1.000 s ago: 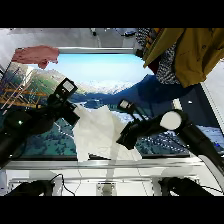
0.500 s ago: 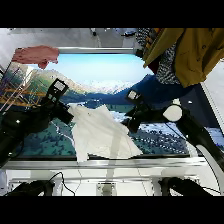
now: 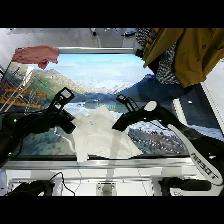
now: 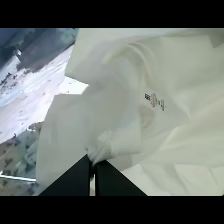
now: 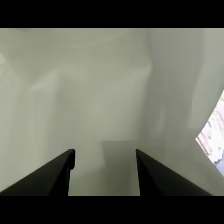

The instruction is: Fold the clothes and pants, and hang the long-sleeved shirts on hangers.

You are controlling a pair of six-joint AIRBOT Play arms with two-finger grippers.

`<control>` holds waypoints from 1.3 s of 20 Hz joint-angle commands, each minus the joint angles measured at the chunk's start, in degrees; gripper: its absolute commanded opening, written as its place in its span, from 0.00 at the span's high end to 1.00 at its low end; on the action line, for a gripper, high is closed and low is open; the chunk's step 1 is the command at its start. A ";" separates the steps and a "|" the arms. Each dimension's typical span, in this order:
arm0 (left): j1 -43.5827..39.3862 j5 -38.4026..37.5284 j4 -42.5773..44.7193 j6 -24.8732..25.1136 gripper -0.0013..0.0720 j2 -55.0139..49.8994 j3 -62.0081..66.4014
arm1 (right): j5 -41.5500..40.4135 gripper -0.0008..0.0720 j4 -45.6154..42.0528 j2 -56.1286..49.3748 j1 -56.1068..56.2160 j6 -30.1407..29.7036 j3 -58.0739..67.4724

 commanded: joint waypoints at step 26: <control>0.07 2.47 8.92 -13.44 0.95 -8.31 -0.09 | 8.17 0.88 -15.50 20.94 22.51 15.63 -7.82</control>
